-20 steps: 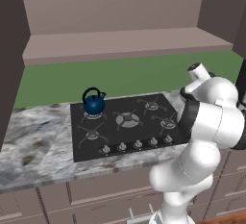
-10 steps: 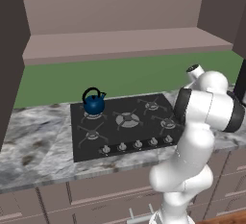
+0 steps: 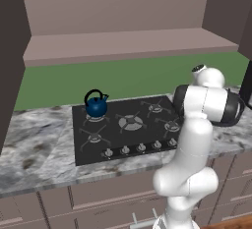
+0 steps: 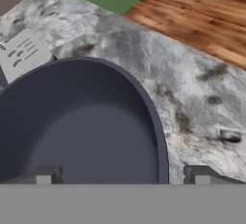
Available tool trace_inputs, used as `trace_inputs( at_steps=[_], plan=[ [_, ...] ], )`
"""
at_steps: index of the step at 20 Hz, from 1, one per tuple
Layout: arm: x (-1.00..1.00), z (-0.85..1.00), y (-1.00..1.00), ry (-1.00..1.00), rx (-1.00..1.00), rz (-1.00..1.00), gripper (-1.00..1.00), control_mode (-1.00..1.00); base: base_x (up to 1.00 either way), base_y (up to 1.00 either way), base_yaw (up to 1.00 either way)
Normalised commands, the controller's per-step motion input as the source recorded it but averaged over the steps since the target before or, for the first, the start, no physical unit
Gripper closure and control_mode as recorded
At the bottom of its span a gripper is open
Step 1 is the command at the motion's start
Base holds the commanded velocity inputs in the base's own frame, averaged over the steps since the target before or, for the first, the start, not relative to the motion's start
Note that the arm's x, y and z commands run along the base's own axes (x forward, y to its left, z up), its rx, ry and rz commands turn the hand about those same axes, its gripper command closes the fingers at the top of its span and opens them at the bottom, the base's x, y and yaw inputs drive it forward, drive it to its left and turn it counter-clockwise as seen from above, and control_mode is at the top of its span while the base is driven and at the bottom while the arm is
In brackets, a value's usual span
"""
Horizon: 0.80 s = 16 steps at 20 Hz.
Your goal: Pick the kettle from the cabinet and place it on a stove burner. Then pick the pot from the counter and place it on another stove burner. Finally, turn both burners on.
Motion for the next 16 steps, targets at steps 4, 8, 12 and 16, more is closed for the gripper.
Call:
trace_inputs(
  at_steps=[4, 8, 12, 16],
  plan=[
    [0.03, -0.21, -0.16, -0.08, 0.0, -0.05, -1.0, -1.0, 0.0, 0.0, 0.0],
    [-0.17, -0.22, -0.04, -0.11, 0.0, -0.09, -1.0, -1.0, 0.0, 0.0, 0.0],
    [-0.28, -0.14, -0.03, -0.11, 0.0, -0.09, -1.0, -1.0, 0.0, 0.0, 0.0],
    [-0.4, -0.08, 0.0, -0.13, 0.0, -0.06, -1.0, -1.0, 0.0, 0.0, 0.0]
  ],
)
